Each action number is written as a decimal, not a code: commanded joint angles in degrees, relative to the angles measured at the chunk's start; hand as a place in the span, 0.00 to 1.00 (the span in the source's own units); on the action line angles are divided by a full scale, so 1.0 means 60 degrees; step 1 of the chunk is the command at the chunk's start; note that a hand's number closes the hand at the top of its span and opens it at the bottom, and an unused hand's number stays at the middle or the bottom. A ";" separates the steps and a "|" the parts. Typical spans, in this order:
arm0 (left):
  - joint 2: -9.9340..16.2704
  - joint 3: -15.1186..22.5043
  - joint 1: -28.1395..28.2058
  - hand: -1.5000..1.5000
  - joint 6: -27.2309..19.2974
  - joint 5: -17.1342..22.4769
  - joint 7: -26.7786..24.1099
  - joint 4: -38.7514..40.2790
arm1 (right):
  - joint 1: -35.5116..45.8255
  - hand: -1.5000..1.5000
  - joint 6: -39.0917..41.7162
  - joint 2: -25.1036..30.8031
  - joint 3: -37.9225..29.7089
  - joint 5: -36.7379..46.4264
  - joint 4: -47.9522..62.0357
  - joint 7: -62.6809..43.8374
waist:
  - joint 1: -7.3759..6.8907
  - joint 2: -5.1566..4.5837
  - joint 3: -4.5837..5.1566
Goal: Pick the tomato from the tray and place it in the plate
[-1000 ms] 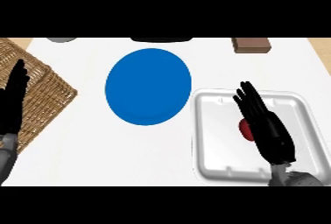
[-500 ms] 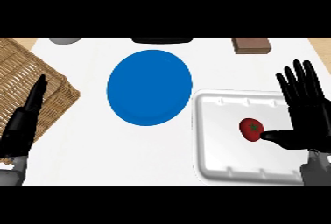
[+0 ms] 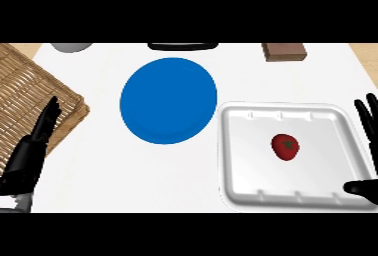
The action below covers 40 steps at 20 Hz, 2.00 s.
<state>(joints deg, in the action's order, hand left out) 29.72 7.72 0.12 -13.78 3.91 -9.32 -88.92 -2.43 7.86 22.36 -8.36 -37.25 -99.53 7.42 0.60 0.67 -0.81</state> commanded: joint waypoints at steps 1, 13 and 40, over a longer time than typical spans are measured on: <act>0.0014 0.0022 0.0812 0.50 -0.0078 -0.0165 0.0220 0.0624 | -0.0352 0.00 0.1355 0.1457 -0.0192 0.0299 0.0165 -0.0370 | -0.0109 -0.0119 0.0135; 0.0006 -0.0190 0.0732 0.50 0.0269 -0.0159 -0.0254 0.0984 | 0.0885 0.00 0.2211 0.3841 0.0557 0.2228 0.0880 -0.2411 | -0.0389 -0.0183 0.0149; -0.0600 -0.0024 0.0963 0.50 0.0282 -0.0727 0.0735 0.0026 | 0.3730 0.00 0.4710 0.2880 0.3800 0.6775 0.5351 -0.0569 | -0.0342 -0.0149 0.0120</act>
<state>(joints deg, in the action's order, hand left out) 26.77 6.97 1.74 -11.29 0.44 -8.57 -89.76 18.72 34.54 40.45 13.03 0.46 -71.45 0.95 -1.11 0.31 -0.86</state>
